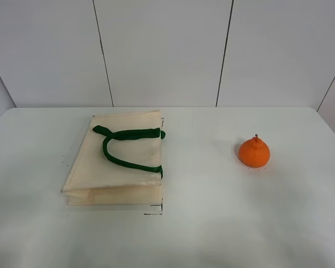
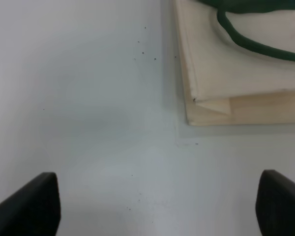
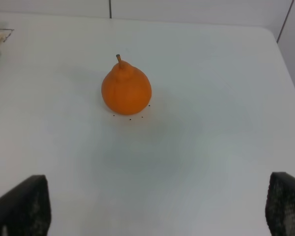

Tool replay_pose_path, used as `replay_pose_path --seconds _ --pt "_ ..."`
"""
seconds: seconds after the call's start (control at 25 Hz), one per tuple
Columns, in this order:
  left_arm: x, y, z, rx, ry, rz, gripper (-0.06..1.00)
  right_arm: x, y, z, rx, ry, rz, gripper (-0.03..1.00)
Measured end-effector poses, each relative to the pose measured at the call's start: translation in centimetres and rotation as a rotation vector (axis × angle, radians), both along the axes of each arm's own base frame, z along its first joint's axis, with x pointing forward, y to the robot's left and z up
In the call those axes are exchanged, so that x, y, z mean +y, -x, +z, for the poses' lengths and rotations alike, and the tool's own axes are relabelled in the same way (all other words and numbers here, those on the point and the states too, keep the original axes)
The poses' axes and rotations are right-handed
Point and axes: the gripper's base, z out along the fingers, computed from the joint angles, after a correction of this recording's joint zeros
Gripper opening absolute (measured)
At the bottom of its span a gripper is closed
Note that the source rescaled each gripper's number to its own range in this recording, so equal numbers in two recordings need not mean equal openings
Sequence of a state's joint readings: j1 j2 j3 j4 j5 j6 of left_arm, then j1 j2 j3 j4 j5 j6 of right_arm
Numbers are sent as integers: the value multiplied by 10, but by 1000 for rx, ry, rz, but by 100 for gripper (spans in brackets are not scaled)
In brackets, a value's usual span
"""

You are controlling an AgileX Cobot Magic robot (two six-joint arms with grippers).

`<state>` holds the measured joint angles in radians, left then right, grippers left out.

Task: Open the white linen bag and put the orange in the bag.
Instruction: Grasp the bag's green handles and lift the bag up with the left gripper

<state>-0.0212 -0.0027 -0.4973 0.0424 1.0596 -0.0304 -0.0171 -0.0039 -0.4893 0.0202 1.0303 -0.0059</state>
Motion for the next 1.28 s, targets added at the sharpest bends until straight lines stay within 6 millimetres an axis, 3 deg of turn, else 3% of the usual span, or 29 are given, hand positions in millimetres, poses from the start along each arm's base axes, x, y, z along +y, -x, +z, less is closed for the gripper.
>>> replay_pose_path --seconds 0.44,0.6,0.68,0.88,1.04,1.28 --pt "1 -1 4 4 -5 4 99 0 0 0 0 0 0 100" --pt "0 -19 19 106 -7 4 100 0 0 0 0 0 0 100" --pt "0 -38 29 184 -9 3 100 0 0 0 0 0 0 100" --pt "-2 -111 52 379 -15 0 100 0 0 0 0 0 0 100" --pt "-4 -196 50 512 -18 -4 100 0 0 0 0 0 0 100" --pt "-8 -325 17 656 -6 -6 100 0 0 0 0 0 0 100"
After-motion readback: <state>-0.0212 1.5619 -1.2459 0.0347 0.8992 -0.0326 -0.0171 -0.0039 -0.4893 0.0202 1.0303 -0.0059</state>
